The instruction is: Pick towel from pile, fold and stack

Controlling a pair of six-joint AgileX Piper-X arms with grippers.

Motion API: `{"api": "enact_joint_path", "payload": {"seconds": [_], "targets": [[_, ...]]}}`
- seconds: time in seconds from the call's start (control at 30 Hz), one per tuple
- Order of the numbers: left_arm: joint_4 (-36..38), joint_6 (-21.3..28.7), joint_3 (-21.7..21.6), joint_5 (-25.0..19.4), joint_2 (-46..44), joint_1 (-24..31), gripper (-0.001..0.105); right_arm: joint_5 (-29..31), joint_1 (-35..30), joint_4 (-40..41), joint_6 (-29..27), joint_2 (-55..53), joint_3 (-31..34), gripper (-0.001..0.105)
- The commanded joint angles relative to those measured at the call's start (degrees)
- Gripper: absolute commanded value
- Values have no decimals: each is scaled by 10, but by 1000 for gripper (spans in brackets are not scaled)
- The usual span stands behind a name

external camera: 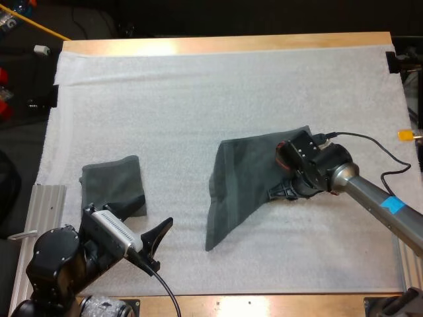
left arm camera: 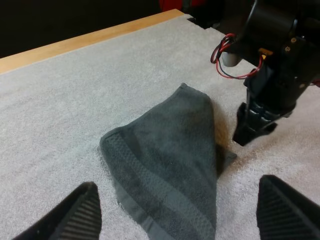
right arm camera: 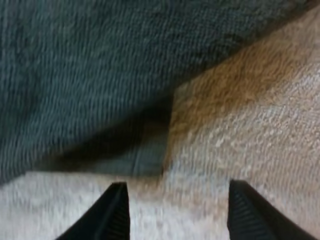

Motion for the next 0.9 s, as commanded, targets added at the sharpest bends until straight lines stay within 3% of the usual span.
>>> {"api": "enact_joint_path", "payload": {"seconds": [0.0, 0.1, 0.37, 0.53, 0.7, 0.77, 0.87], "targets": [[-1, -4, -4, 3, 2, -2, 63, -12, -4, -21, 7, 3, 2, 41], [-1, -4, -4, 3, 2, -2, 63, -35, -5, -42, 14, 24, 4, 41], [-1, -4, -4, 3, 2, -2, 63, -22, -5, -74, 64, 90, 4, 41], [-1, -4, -4, 3, 2, -2, 63, -26, -5, -77, 66, 102, 4, 40], [-1, -4, -4, 3, 2, -2, 63, -43, -5, -84, 76, 102, 5, 20], [-1, -4, -4, 3, 2, -2, 63, -44, -5, -84, 76, 102, 5, 7], [-1, -4, -4, 3, 2, -2, 63, -42, -2, -63, 76, 95, 5, 0]]}}
